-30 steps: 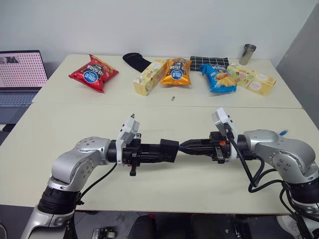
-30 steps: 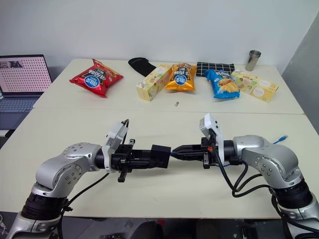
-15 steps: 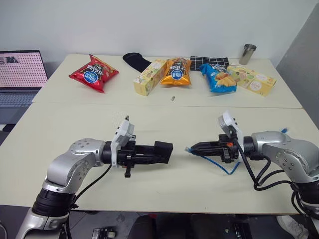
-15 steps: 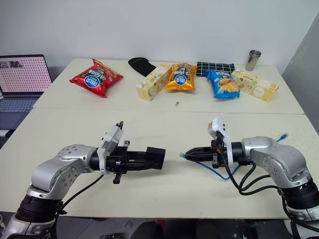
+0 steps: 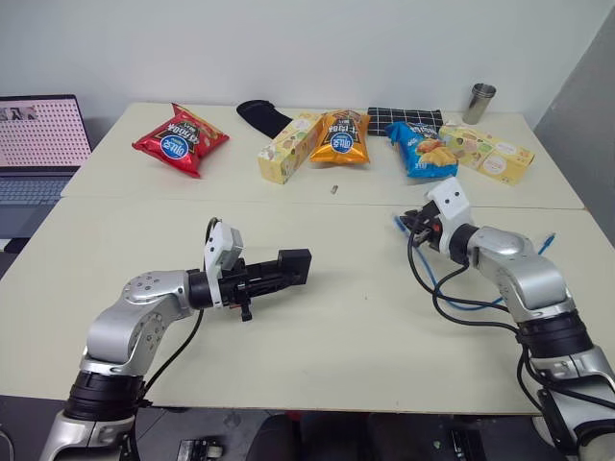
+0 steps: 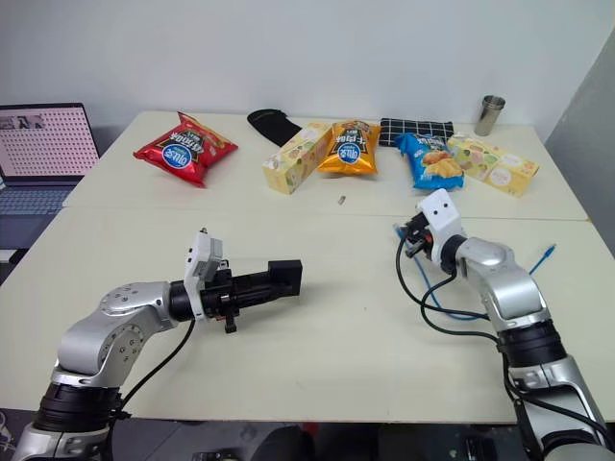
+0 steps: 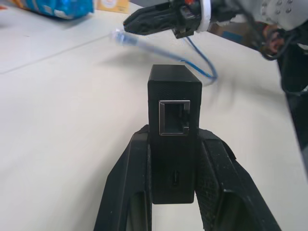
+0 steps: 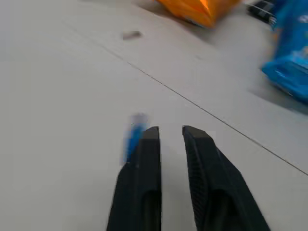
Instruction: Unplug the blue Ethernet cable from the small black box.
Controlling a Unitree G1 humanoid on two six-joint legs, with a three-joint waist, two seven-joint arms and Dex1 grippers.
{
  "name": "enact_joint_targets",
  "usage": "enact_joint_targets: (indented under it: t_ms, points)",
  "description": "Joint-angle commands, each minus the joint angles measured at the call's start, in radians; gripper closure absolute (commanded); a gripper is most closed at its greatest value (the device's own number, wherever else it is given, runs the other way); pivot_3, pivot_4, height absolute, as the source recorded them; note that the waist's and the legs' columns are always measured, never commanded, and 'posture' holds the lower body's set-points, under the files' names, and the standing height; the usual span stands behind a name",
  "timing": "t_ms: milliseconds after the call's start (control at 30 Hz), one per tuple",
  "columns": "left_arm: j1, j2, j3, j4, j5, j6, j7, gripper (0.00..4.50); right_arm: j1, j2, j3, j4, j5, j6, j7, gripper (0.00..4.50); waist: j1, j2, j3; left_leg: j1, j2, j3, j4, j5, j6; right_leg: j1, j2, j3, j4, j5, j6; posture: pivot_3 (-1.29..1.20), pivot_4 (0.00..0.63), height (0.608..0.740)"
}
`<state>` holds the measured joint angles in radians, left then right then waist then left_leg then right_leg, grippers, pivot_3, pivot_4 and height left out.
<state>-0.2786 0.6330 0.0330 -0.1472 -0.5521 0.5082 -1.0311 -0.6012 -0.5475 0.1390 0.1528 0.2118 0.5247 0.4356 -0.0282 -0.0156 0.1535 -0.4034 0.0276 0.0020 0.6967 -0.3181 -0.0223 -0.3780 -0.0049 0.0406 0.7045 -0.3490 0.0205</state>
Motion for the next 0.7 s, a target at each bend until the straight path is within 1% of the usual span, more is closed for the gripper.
enact_joint_targets:
  t_ms: [33, 67, 100, 133, 167, 200, 300, 467, 633, 700]
  points:
    - [-0.028, -0.028, 0.015, 0.031, 0.052, -0.060, 0.070, 3.70, -0.013, 0.002, -0.038, -0.039, -0.008, -0.045, 0.035, 2.79, -0.002, 0.001, 0.000, 0.000, 0.000, 0.000, 0.000, 0.000, 0.000, -0.001, 0.000, 0.000, 0.001, 0.000, 0.000, 0.00, 0.150, 0.740]
    - [-0.036, -0.042, 0.020, 0.053, 0.074, -0.085, 0.098, 3.70, -0.009, 0.000, -0.045, -0.061, 0.013, -0.042, 0.067, 2.58, -0.003, 0.001, 0.000, 0.000, 0.000, 0.000, 0.000, 0.000, 0.000, -0.001, 0.000, 0.000, 0.002, 0.000, 0.000, 0.00, 0.150, 0.740]
    - [-0.044, -0.057, 0.025, 0.076, 0.098, -0.113, 0.127, 3.70, -0.004, -0.001, -0.051, -0.088, 0.042, -0.035, 0.107, 2.27, -0.003, 0.001, 0.000, 0.000, 0.000, 0.000, 0.000, 0.000, 0.000, -0.001, 0.000, 0.000, 0.002, 0.000, 0.000, 0.00, 0.150, 0.740]
    - [-0.057, -0.076, 0.030, 0.111, 0.137, -0.158, 0.175, 3.70, 0.009, -0.013, -0.050, -0.144, 0.091, -0.017, 0.179, 2.02, -0.002, 0.001, 0.000, 0.000, 0.000, 0.000, 0.000, 0.000, 0.000, -0.001, 0.000, 0.000, 0.003, 0.000, 0.000, 0.00, 0.150, 0.740]
    - [-0.066, -0.090, 0.033, 0.136, 0.164, -0.190, 0.206, 3.70, 0.017, -0.020, -0.049, -0.183, 0.123, -0.004, 0.230, 1.87, -0.001, 0.001, 0.000, 0.000, 0.000, 0.000, 0.000, 0.000, 0.000, -0.001, 0.000, 0.000, 0.003, 0.000, 0.000, 0.00, 0.150, 0.740]
    - [-0.080, -0.104, 0.038, 0.169, 0.194, -0.226, 0.247, 3.70, 0.028, -0.031, -0.046, -0.232, 0.155, 0.009, 0.280, 1.59, -0.001, 0.000, 0.000, 0.000, 0.000, 0.000, 0.000, 0.000, 0.000, -0.002, 0.000, 0.000, 0.004, 0.000, 0.000, 0.00, 0.150, 0.740]
    - [-0.139, -0.157, 0.061, 0.336, 0.300, -0.380, 0.409, 3.70, 0.042, -0.037, -0.046, -0.404, 0.287, 0.107, 0.369, 0.91, 0.000, 0.000, 0.000, 0.000, 0.000, 0.000, 0.000, 0.000, 0.000, -0.002, 0.000, 0.000, 0.004, 0.000, 0.000, 0.00, 0.150, 0.740]
    - [-0.191, -0.199, 0.066, 0.561, 0.384, -0.586, 0.497, 3.70, 0.034, -0.018, -0.031, -0.506, 0.338, 0.202, 0.361, 0.91, 0.001, -0.001, 0.000, 0.000, 0.000, -0.001, 0.001, 0.000, 0.000, -0.001, 0.000, -0.001, 0.004, 0.000, 0.000, 0.00, 0.150, 0.740]
    - [-0.222, -0.240, 0.078, 0.728, 0.407, -0.669, 0.562, 3.70, 0.031, -0.010, -0.016, -0.528, 0.329, 0.226, 0.351, 0.91, 0.002, -0.001, 0.000, 0.000, 0.000, -0.001, 0.001, 0.000, 0.000, -0.002, 0.000, -0.001, 0.005, 0.000, 0.000, 0.00, 0.150, 0.740]
    - [-0.217, -0.247, 0.078, 0.744, 0.401, -0.674, 0.554, 3.00, 0.032, -0.009, -0.015, -0.533, 0.324, 0.235, 0.343, 0.84, 0.002, -0.001, 0.000, 0.000, 0.000, -0.001, 0.001, 0.000, 0.000, -0.002, -0.001, -0.002, 0.005, 0.000, 0.000, 0.00, 0.150, 0.740]
